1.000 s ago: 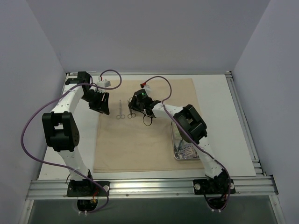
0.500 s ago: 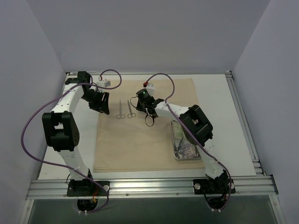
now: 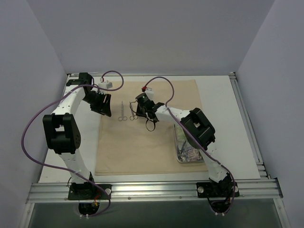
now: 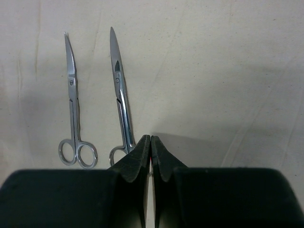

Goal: Open and lay out the surgical kit
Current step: Place the medical item in the surgical kit.

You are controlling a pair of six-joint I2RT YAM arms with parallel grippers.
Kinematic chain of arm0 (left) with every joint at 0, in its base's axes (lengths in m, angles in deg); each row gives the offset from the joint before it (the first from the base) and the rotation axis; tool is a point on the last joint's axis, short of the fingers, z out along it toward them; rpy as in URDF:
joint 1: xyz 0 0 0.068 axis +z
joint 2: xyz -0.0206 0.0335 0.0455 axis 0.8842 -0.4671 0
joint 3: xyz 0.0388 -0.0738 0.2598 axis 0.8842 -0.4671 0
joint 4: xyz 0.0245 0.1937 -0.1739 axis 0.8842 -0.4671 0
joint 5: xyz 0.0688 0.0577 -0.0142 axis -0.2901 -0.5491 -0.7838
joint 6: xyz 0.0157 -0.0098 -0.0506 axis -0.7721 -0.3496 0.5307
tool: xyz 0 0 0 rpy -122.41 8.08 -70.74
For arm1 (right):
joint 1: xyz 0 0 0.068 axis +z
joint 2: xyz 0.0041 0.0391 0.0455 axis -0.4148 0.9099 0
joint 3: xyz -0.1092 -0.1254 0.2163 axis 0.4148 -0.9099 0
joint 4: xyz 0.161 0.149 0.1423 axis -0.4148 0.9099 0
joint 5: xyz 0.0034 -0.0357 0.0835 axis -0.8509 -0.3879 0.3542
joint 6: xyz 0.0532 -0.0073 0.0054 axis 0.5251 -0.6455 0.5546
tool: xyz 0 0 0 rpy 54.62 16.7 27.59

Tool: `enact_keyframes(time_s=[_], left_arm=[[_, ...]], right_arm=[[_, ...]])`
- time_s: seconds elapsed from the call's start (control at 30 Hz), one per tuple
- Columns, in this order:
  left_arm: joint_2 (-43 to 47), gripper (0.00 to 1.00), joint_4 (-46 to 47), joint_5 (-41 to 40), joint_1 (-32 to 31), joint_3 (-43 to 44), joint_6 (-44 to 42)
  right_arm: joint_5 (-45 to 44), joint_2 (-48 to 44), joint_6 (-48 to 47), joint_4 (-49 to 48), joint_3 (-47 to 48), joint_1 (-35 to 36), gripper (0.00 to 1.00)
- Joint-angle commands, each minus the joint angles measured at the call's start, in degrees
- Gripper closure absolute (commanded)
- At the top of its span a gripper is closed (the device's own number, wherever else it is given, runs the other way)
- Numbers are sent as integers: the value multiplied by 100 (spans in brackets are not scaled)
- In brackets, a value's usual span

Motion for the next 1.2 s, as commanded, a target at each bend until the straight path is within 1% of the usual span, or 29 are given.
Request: enact_keyframes(time_s=[0.0, 0.3, 0.6, 0.87, 1.17], left_arm=[[3, 42, 96, 121, 5, 26, -16], [21, 42, 78, 130, 5, 18, -25], [38, 42, 78, 121, 5, 18, -42], [29, 42, 78, 121, 5, 35, -42], [21, 42, 78, 121, 5, 26, -33]], right_arm=[[24, 141, -24, 74, 65, 48, 100], [42, 159, 11, 109, -23, 57, 100], [112, -25, 398, -84, -330, 118, 100], [226, -43, 539, -163, -392, 145, 100], [384, -192, 811, -383, -752, 153, 100]])
